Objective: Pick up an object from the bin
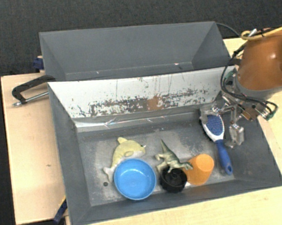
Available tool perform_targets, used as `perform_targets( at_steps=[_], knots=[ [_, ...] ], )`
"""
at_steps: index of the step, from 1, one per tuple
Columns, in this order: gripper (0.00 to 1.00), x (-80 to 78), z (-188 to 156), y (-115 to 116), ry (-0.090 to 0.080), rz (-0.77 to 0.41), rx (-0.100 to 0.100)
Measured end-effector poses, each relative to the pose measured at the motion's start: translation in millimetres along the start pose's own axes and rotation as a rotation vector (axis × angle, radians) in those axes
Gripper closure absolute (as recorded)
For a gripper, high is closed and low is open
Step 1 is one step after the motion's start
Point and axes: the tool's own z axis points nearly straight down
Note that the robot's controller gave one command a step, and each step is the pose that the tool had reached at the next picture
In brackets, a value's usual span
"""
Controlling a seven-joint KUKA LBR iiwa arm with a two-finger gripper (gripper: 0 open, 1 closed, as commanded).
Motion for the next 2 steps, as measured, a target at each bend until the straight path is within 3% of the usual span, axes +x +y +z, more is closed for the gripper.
perform_targets(
  at_steps=[1,2],
  knots=[
    [0.00,-15.2,13.6,-8.8,-0.001,-0.414,0.001],
    [1.00,-16.7,11.1,-8.5,-0.003,-0.414,0.000]
  ],
)
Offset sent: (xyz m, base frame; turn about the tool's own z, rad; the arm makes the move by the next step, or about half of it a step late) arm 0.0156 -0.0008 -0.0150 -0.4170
